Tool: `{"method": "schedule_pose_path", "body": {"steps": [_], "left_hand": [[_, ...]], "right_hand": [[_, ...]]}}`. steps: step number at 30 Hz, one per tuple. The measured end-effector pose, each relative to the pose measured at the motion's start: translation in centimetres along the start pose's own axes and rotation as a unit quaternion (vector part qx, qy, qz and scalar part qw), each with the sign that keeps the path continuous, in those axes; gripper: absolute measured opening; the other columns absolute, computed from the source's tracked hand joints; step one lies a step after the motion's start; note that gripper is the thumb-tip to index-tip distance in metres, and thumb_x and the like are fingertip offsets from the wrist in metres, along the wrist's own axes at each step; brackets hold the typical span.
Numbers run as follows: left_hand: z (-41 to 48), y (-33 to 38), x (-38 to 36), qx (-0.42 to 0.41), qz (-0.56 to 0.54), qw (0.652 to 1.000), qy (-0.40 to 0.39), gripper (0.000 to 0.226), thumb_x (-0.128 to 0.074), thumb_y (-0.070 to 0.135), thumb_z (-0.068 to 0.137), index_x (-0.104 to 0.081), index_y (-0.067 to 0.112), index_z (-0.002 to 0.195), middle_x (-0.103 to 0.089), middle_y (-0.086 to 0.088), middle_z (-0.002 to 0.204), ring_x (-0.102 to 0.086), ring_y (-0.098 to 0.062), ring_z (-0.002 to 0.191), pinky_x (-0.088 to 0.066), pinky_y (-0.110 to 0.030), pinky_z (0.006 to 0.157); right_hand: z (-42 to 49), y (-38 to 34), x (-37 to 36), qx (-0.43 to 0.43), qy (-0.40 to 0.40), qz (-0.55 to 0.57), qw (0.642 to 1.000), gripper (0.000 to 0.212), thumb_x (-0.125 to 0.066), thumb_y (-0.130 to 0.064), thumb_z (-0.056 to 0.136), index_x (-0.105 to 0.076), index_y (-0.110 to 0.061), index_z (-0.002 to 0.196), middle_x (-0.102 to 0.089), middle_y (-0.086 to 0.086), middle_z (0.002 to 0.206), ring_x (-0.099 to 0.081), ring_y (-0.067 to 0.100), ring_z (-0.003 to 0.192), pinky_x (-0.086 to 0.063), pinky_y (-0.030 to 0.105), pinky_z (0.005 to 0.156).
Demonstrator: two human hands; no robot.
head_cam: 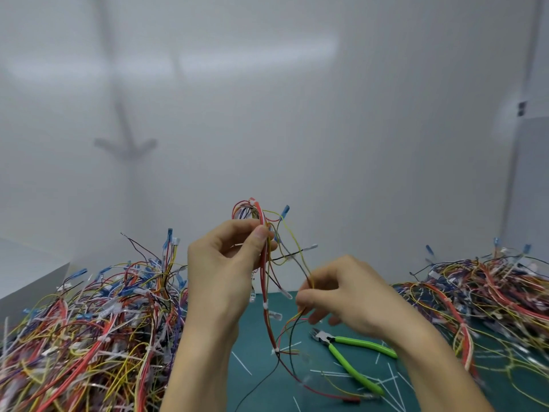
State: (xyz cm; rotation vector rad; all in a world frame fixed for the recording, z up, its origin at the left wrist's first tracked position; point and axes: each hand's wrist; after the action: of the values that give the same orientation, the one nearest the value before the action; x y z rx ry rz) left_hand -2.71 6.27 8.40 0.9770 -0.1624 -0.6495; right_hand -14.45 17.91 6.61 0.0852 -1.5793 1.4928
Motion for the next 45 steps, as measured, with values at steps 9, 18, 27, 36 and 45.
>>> {"method": "schedule_pose_path", "body": {"steps": [9, 18, 27, 36, 45], "left_hand": [[0.0, 0.0, 0.2, 0.015, -0.001, 1.0, -0.009, 0.012, -0.066, 0.008, 0.089, -0.074, 0.014, 0.083, -0.076, -0.006, 0.076, -0.073, -0.026, 0.077, -0.062, -0.035, 0.073], [-0.1, 0.1, 0.1, 0.038, -0.029, 0.999, -0.018, 0.01, -0.067, 0.009, 0.088, -0.075, 0.011, 0.082, -0.075, -0.008, 0.076, -0.07, -0.021, 0.074, -0.061, -0.034, 0.075], [-0.2, 0.0, -0.4, 0.091, -0.091, 0.991, -0.039, 0.007, -0.068, 0.008, 0.086, -0.074, 0.005, 0.082, -0.074, -0.009, 0.076, -0.069, -0.016, 0.072, -0.06, -0.023, 0.067], [-0.6, 0.1, -0.6, 0.094, -0.1, 0.983, -0.124, 0.019, -0.073, 0.029, 0.067, -0.081, 0.021, 0.082, -0.075, -0.009, 0.089, -0.068, -0.019, 0.086, -0.055, -0.033, 0.09], [-0.4, -0.2, 0.3, 0.075, 0.04, 0.958, -0.275, 0.034, -0.083, 0.022, 0.074, -0.072, 0.028, 0.105, -0.073, -0.001, 0.089, -0.07, -0.011, 0.084, -0.055, -0.021, 0.076]], "right_hand": [[-1.4, -0.4, 2.7, 0.059, 0.073, 0.201, 0.975, 0.016, -0.065, -0.026, 0.092, -0.078, -0.021, 0.083, -0.077, 0.003, 0.08, -0.073, 0.017, 0.065, -0.051, 0.018, 0.051], [-1.2, -0.2, 2.7, 0.053, 0.069, 0.151, 0.985, 0.015, -0.064, -0.029, 0.094, -0.076, -0.029, 0.086, -0.076, 0.0, 0.077, -0.074, 0.015, 0.068, -0.054, 0.022, 0.056], [-1.0, -2.1, 0.1, 0.142, 0.284, 0.05, 0.947, 0.025, -0.066, -0.048, 0.084, -0.066, -0.037, 0.106, -0.066, -0.023, 0.097, -0.059, -0.004, 0.087, -0.043, 0.009, 0.064], [-0.8, -2.5, -0.6, 0.175, 0.218, 0.193, 0.941, 0.002, -0.077, -0.03, 0.081, -0.078, -0.031, 0.083, -0.075, -0.009, 0.073, -0.072, 0.01, 0.071, -0.058, 0.027, 0.061], [-0.6, -1.8, 0.9, 0.189, 0.266, 0.341, 0.882, 0.017, -0.067, -0.001, 0.089, -0.073, -0.016, 0.084, -0.077, 0.002, 0.078, -0.075, 0.013, 0.072, -0.058, 0.021, 0.058]]}}
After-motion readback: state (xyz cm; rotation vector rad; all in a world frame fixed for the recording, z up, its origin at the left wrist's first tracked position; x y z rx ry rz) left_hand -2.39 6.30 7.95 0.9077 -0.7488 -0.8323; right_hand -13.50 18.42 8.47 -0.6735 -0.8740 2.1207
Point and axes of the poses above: each hand's wrist, its own z-axis towards the middle knuckle, its own x-axis out of the back of the hand, y = z × x
